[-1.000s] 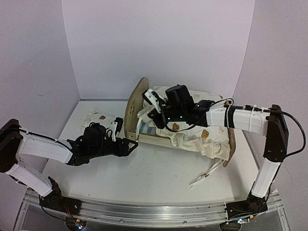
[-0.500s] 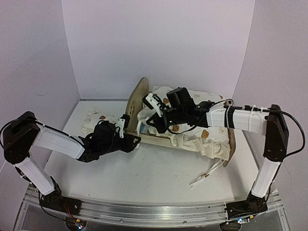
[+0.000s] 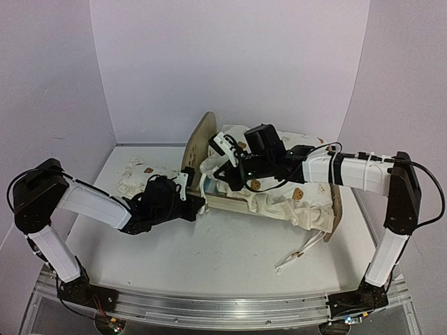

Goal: Set up the pet bed

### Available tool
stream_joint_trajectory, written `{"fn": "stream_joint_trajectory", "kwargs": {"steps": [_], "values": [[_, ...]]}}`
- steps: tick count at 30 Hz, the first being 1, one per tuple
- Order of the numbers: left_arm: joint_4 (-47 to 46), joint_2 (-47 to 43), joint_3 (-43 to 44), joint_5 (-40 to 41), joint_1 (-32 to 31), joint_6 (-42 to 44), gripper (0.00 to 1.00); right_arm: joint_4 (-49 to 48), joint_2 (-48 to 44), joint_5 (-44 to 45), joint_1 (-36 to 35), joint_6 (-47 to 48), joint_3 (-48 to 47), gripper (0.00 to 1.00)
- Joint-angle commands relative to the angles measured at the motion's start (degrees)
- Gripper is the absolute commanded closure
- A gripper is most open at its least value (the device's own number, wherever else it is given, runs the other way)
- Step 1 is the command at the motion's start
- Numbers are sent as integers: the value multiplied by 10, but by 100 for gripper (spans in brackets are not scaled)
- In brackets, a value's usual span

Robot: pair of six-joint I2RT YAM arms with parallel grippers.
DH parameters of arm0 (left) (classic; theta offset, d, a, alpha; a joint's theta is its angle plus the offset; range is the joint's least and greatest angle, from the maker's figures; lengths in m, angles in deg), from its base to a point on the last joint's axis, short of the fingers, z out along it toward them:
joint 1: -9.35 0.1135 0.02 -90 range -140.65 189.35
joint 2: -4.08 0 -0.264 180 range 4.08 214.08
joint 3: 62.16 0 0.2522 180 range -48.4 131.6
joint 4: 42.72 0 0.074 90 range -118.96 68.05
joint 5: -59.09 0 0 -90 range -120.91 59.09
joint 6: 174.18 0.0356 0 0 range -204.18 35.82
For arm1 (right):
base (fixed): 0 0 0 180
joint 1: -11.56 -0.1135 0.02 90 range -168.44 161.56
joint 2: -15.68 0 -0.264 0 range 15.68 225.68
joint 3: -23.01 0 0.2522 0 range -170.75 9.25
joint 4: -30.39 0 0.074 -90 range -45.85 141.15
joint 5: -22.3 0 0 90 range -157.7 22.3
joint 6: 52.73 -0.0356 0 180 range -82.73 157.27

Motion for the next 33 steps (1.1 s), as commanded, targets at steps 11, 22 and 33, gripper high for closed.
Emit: {"fn": "stream_joint_trajectory", "kwargs": {"steps": [11, 22, 33], "values": [[222, -157, 89, -171, 47, -10, 100, 63, -26, 121, 0, -87, -12, 99], [373, -164, 234, -90, 58, 107, 100, 68, -14, 126, 0, -79, -49, 100], [472, -162, 351, -11, 58, 207, 100, 66, -17, 127, 0, -81, -46, 100]]}}
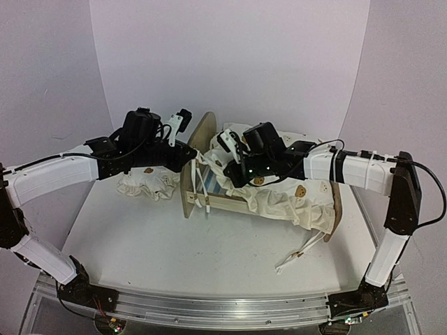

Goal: Set up the pet bed

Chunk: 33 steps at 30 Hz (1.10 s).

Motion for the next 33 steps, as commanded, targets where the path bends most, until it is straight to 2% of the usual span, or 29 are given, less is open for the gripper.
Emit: {"fn": "stream_joint_trajectory", "kwargs": {"steps": [1, 20, 27, 33], "values": [[38, -18, 74, 65, 2, 61, 100, -8, -15, 9, 0, -6, -20, 100], [39, 38, 187, 129, 2, 153, 100, -10, -1, 9, 1, -10, -26, 100], [10, 48, 176, 52, 3, 229, 100, -10, 2, 9, 0, -10, -23, 100], [0, 33, 126, 63, 2, 254, 100, -10, -3, 9, 0, -9, -21, 100]]}}
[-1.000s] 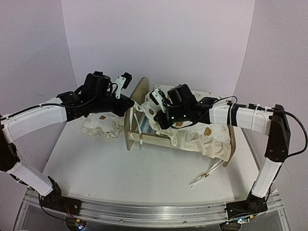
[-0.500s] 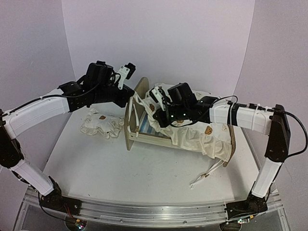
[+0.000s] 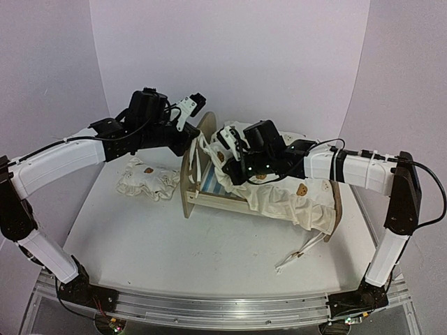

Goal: Set up the pet bed

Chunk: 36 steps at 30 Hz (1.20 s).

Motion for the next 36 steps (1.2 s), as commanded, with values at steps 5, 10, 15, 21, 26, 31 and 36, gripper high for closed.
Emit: {"fn": "stream_joint_trajectory", "kwargs": {"steps": [5, 10, 15, 21, 26, 31, 36], "values": [[-90, -30, -62, -8, 5, 36, 100, -1, 0, -6, 1, -3, -17, 100], [-95, -26, -75, -13, 9, 22, 100, -1, 0, -6, 1, -2, -16, 100], [-100, -20, -103, -10, 9, -1, 100, -2, 0, -8, 1, -2, -15, 100], [-160, -11, -152, 2, 12, -19, 100, -3, 2, -14, 0, -2, -15, 100], [-181, 1, -164, 2, 12, -26, 100, -4, -3, -11, 0, -2, -11, 100], [-180, -22, -203, -9, 12, -56, 80, -4, -3, -17, 1, -2, -13, 100], [-147, -83, -249, -17, 12, -124, 45, -4, -2, -18, 1, 1, -12, 100]]}}
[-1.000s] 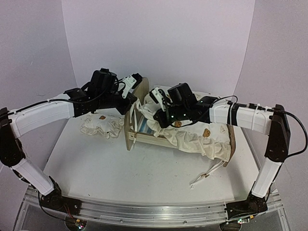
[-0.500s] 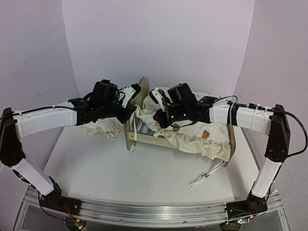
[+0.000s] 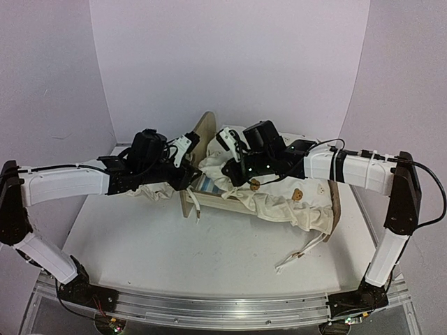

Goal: Set up the pet bed

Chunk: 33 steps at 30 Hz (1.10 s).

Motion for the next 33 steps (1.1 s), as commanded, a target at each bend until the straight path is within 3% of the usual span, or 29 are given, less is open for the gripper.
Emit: {"fn": "stream_joint_trajectory", "kwargs": {"steps": [1, 3, 8, 10, 13, 15, 17, 21, 23, 27, 33], "values": [[32, -79, -30, 6, 8, -76, 42, -11, -2, -3, 0, 1, -13, 100], [57, -98, -42, 9, 9, -132, 36, -11, -1, -4, 0, 1, -13, 100], [84, -112, -78, -41, 12, -248, 34, -12, 4, 8, 0, -6, -15, 100], [27, -121, -120, -78, 12, -293, 36, -11, 6, 17, 0, -10, -18, 100], [-131, -139, -226, -116, 12, -366, 44, -11, 10, 15, 1, -25, -24, 100], [-205, -145, -272, -101, 9, -372, 47, -10, 12, 19, 1, -35, -27, 100], [-237, -140, -287, -67, 9, -365, 44, -7, 12, 26, 1, -38, -25, 100], [-242, -110, -243, -43, 10, -341, 39, 6, 9, 48, 0, -35, -23, 100], [-242, -97, -222, -61, 11, -325, 51, 7, 4, 44, 0, -32, -22, 100], [-244, -83, -189, -106, 11, -306, 63, 8, -2, 41, 0, -29, -25, 100], [-243, -52, -145, -80, 11, -298, 75, 8, -7, 30, 0, -30, -23, 100]]}}
